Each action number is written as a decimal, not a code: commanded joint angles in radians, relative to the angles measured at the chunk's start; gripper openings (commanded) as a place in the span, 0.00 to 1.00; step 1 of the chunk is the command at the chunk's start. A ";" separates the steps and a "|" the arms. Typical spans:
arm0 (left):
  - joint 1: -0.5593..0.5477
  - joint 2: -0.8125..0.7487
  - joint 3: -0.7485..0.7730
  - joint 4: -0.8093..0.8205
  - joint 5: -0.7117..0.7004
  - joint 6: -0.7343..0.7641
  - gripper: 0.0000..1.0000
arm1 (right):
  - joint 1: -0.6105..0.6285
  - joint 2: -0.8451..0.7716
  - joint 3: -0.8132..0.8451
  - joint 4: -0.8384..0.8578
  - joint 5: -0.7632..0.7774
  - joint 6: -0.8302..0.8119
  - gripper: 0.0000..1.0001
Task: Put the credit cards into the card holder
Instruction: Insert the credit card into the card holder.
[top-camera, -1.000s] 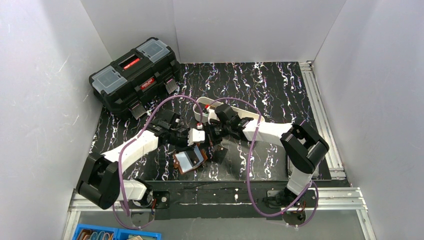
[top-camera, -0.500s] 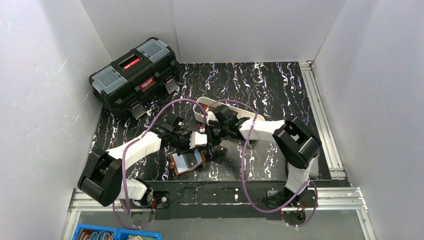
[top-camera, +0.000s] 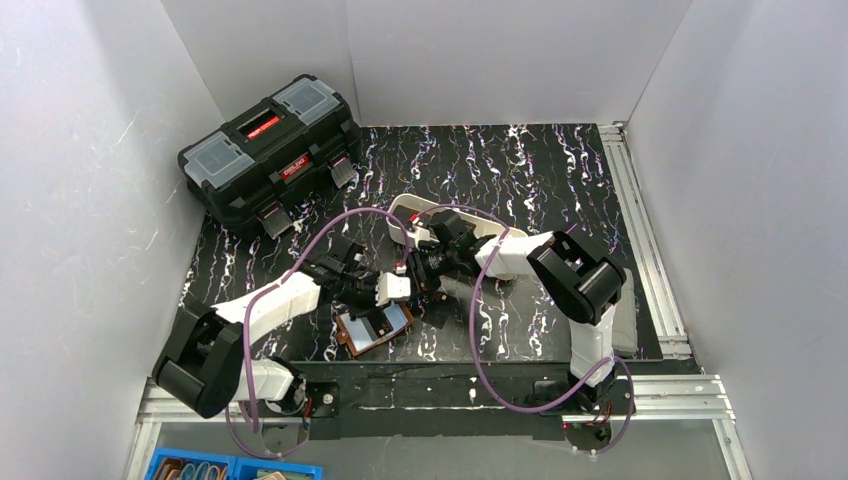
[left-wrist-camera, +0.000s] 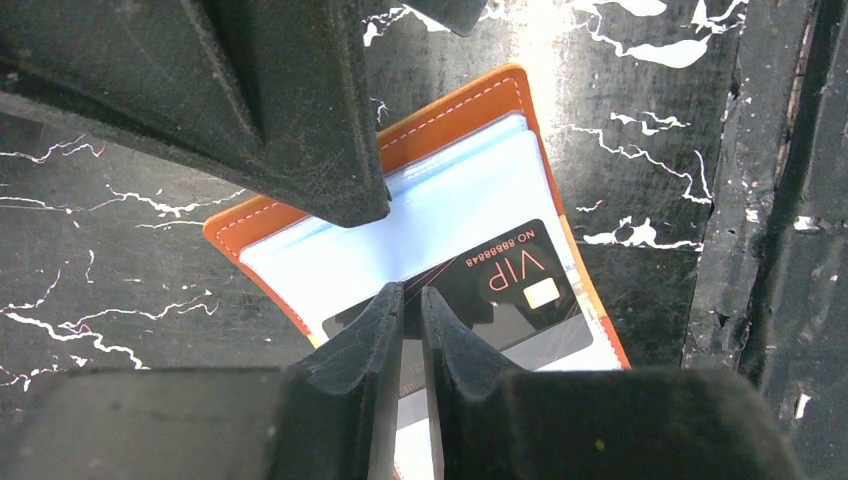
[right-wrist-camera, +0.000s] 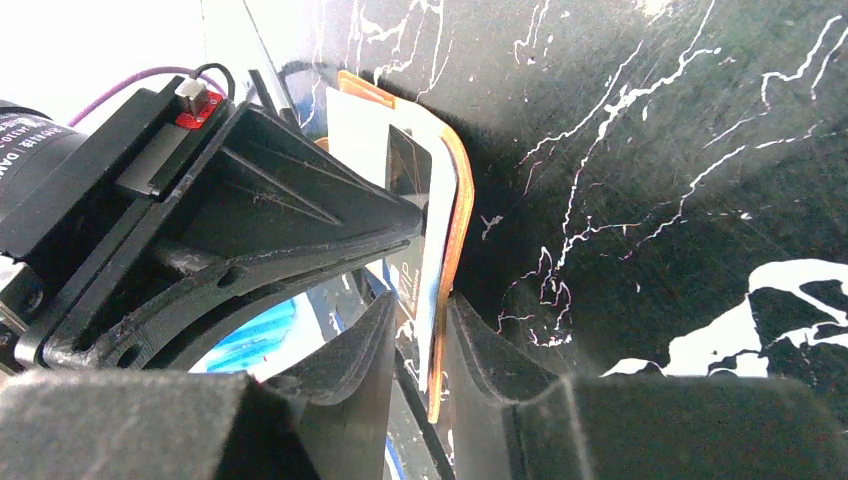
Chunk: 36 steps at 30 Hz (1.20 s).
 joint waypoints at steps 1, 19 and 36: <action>-0.006 -0.031 -0.036 0.031 -0.015 -0.023 0.12 | 0.013 0.022 0.044 0.006 -0.033 0.011 0.32; 0.005 -0.140 -0.002 -0.040 -0.044 -0.067 0.11 | 0.061 -0.134 0.028 -0.127 0.250 -0.058 0.01; 0.005 -0.166 0.161 -0.070 0.023 -0.146 0.12 | 0.054 -0.270 0.078 -0.070 0.093 -0.046 0.01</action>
